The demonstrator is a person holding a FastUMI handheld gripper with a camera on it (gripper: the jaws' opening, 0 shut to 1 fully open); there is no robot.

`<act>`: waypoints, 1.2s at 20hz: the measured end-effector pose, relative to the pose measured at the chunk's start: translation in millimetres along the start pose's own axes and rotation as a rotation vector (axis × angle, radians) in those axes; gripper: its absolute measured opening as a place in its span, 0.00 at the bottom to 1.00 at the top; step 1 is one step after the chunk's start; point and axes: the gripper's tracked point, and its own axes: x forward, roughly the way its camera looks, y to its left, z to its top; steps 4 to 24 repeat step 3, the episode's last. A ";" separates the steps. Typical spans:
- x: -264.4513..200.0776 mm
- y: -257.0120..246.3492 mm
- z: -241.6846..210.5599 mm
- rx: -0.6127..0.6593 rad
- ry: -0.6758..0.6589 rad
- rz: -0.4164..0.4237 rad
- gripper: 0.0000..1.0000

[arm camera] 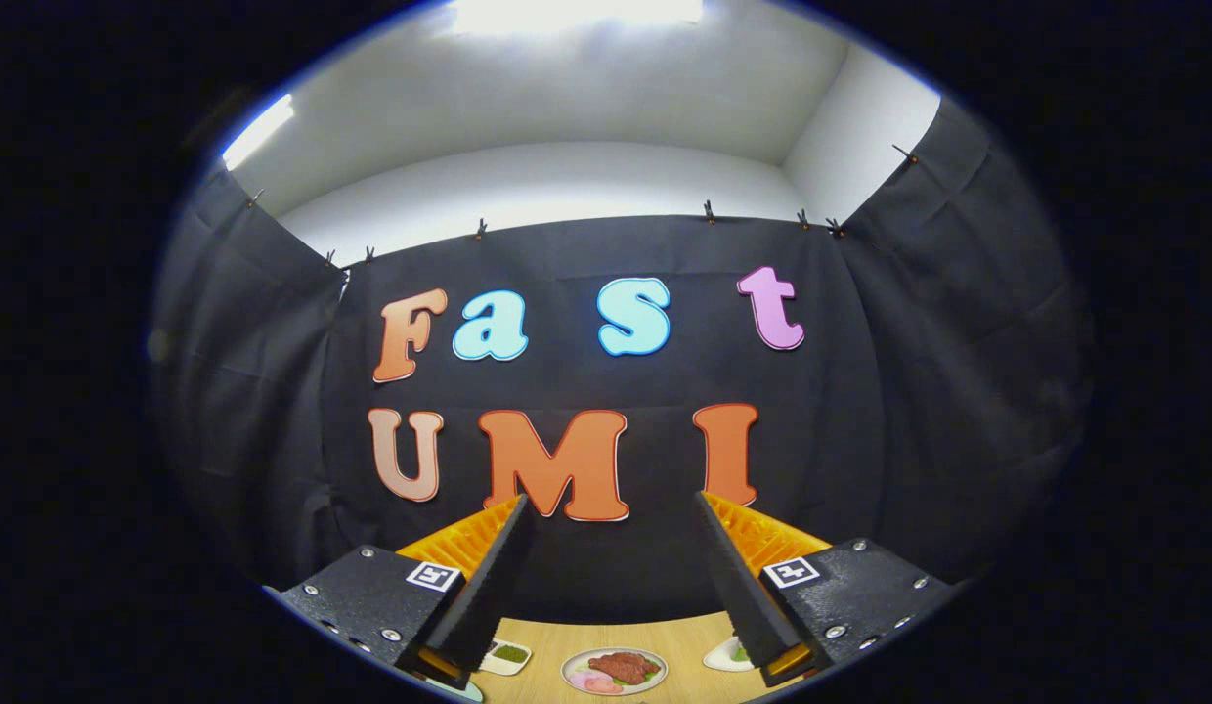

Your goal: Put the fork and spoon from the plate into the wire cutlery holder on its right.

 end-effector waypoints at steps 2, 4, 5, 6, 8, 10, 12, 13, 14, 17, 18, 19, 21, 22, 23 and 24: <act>-0.7 1.6 -4.2 -0.010 0.010 -0.008 0.97; -1.1 1.7 -7.0 -0.017 0.017 -0.011 0.97; -1.1 1.7 -7.0 -0.017 0.017 -0.011 0.97; -1.1 1.7 -7.0 -0.017 0.017 -0.011 0.97; -1.1 1.7 -7.0 -0.017 0.017 -0.011 0.97; -1.1 1.7 -7.0 -0.017 0.017 -0.011 0.97; -1.1 1.7 -7.0 -0.017 0.017 -0.011 0.97; -1.1 1.7 -7.0 -0.017 0.017 -0.011 0.97; -1.1 1.7 -7.0 -0.017 0.017 -0.011 0.97; -1.1 1.7 -7.0 -0.017 0.017 -0.011 0.97; -1.1 1.7 -7.0 -0.017 0.017 -0.011 0.97; -1.1 1.7 -7.0 -0.017 0.017 -0.011 0.97; -1.1 1.7 -7.0 -0.017 0.017 -0.011 0.97; -1.1 1.7 -7.0 -0.017 0.017 -0.011 0.97; -1.1 1.7 -7.0 -0.017 0.017 -0.011 0.97; -1.1 1.7 -7.0 -0.017 0.017 -0.011 0.97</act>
